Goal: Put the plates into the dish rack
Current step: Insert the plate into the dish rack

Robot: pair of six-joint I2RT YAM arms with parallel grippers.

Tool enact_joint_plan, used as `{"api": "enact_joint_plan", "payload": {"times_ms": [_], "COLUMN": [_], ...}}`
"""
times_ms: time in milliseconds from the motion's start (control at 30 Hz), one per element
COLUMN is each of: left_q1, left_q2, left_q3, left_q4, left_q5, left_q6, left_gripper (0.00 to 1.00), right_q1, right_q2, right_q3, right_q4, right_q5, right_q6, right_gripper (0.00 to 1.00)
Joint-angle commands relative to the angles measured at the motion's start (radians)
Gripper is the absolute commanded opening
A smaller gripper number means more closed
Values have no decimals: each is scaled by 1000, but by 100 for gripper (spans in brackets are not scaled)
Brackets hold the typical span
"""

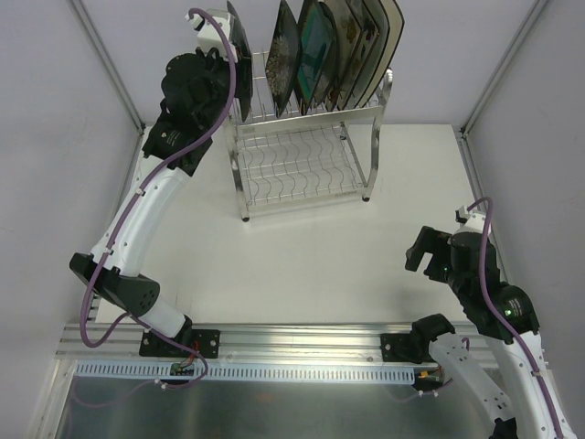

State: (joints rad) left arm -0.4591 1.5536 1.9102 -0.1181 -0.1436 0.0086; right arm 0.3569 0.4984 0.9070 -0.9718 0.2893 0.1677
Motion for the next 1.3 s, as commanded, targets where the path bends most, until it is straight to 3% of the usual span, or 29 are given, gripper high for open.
{"api": "enact_joint_plan", "payload": {"times_ms": [0, 800, 1067, 1200, 1267], "left_q1": [-7, -16, -15, -16, -15], "left_q2": [-82, -127, -110, -99, -95], "left_q3": [55, -17, -65, -71, -71], "left_q4": [153, 95, 95, 95, 98], "left_q5": [-47, -47, 1, -2, -8], "left_q6": [-6, -18, 25, 33, 34], "left_gripper": [0, 0, 19, 22, 17], "right_q1": [-6, -4, -4, -4, -4], "right_q2": [12, -12, -17, -20, -21], "right_q3": [23, 7, -3, -6, -7], "right_q4": [33, 22, 24, 24, 21], "right_q5": [-2, -4, -10, -10, -9], "right_q6": [3, 16, 15, 18, 15], "right_gripper": [100, 99, 99, 100, 99]}}
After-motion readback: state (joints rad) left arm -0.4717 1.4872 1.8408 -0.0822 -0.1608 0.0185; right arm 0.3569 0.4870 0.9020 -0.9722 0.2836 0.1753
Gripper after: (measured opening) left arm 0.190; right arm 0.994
